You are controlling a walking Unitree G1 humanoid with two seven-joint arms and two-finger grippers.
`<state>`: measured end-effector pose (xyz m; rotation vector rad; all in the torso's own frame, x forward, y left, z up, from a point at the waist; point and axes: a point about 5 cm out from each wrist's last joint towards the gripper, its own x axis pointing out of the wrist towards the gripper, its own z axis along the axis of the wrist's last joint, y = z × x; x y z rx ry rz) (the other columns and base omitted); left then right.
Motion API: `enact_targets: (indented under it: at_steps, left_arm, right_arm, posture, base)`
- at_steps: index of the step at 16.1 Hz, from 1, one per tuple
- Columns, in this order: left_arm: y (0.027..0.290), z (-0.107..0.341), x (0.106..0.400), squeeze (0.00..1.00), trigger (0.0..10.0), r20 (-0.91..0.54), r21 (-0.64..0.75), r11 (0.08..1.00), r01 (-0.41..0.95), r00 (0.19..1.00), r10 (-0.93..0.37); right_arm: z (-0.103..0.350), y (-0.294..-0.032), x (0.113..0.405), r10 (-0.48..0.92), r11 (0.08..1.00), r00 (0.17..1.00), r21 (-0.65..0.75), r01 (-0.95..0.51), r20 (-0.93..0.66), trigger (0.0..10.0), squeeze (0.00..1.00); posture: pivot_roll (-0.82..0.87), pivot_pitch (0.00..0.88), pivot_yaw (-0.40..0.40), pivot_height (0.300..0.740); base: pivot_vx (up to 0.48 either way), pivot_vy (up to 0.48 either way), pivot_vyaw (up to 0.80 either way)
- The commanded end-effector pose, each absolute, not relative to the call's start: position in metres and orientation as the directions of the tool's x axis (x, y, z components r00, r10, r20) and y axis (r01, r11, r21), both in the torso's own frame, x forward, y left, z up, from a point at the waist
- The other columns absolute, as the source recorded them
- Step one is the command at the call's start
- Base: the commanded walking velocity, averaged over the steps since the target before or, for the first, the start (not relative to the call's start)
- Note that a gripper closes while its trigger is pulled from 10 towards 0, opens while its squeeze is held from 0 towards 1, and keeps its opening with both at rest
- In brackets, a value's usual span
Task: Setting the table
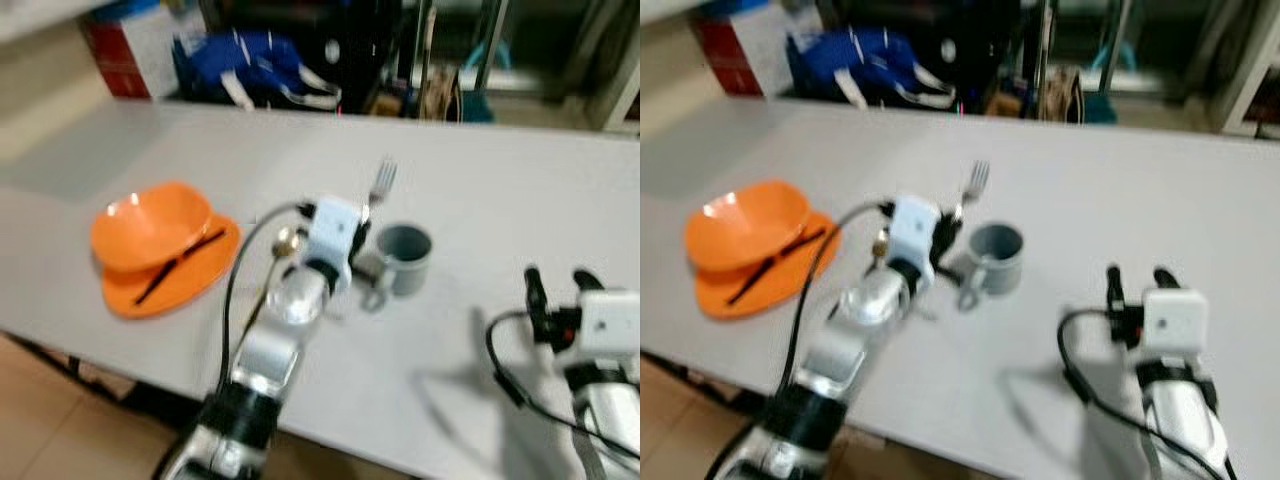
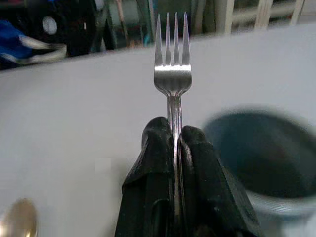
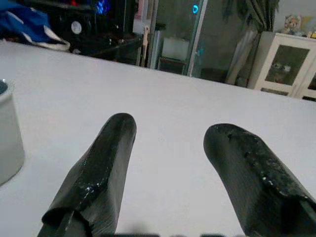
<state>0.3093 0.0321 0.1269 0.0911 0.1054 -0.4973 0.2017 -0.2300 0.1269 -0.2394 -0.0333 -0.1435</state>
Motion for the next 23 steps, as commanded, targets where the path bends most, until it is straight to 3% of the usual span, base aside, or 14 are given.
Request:
enact_targets:
  at_steps: [1,8,12,13,14,19,20,21,23]
  left_arm:
    - [0.039,0.12,0.31,0.0,10.0,-0.166,0.09,0.885,0.458,0.883,-0.44]
    - [0.053,0.138,0.32,0.0,10.0,-0.084,0.096,0.918,0.385,0.922,-0.378]
    - [0.086,0.148,0.302,0.0,10.0,0.086,0.105,0.852,0.513,0.848,-0.522]
    - [0.099,0.141,0.273,0.0,10.0,0.178,0.344,0.768,0.54,0.766,-0.618]
    - [0.108,0.128,0.26,0.0,10.0,0.166,0.47,0.709,0.525,0.737,-0.656]
    - [0.128,0.086,0.253,0.0,10.0,0.107,0.61,0.63,0.482,0.737,-0.667]
    - [0.131,0.075,0.253,0.0,10.0,0.093,0.595,0.654,0.468,0.767,-0.635]
    - [0.136,0.066,0.263,0.0,10.0,0.062,0.476,0.764,0.434,0.851,-0.522]
    - [0.138,0.064,0.276,0.0,10.0,0.064,0.356,0.862,0.361,0.911,-0.408]
  right_arm:
    - [0.126,-0.224,0.205,-0.128,0.966,0.99,-0.221,0.137,0.054,10.0,0.0]
    - [0.122,-0.223,0.206,-0.147,0.964,0.988,-0.214,0.156,0.057,10.0,0.0]
    - [0.121,-0.228,0.206,-0.168,0.959,0.984,-0.221,0.179,0.065,10.0,0.0]
    - [0.117,-0.23,0.204,-0.179,0.955,0.982,-0.229,0.188,0.057,10.0,0.0]
    - [0.114,-0.23,0.203,-0.182,0.955,0.982,-0.23,0.189,0.052,10.0,0.0]
    - [0.105,-0.227,0.205,-0.177,0.955,0.983,-0.233,0.181,0.036,10.0,0.0]
    - [0.104,-0.229,0.203,-0.178,0.955,0.983,-0.237,0.181,0.035,10.0,0.0]
    - [0.103,-0.232,0.202,-0.18,0.953,0.983,-0.244,0.182,0.03,10.0,0.0]
    - [0.102,-0.234,0.2,-0.176,0.951,0.984,-0.254,0.175,0.022,10.0,0.0]
  posture:
    - [-0.18,0.0,0.107,0.74]
    - [-0.17,0.0,0.118,0.74]
    - [-0.15,0.0,0.131,0.74]
    - [-0.15,0.0,0.139,0.74]
    - [-0.14,0.0,0.139,0.74]
    - [-0.14,0.0,0.137,0.74]
    - [-0.14,0.0,0.136,0.74]
    - [-0.15,0.0,0.125,0.74]
    - [-0.15,0.0,0.109,0.74]
  base:
    - [0.0,0.0,0.0]
    - [0.0,0.0,0.0]
    - [0.0,0.0,0.0]
    - [0.0,0.0,0.0]
    - [0.0,0.0,0.0]
    - [0.0,0.0,0.0]
    - [0.0,0.0,0.0]
    - [0.0,0.0,0.0]
    - [0.0,0.0,0.0]
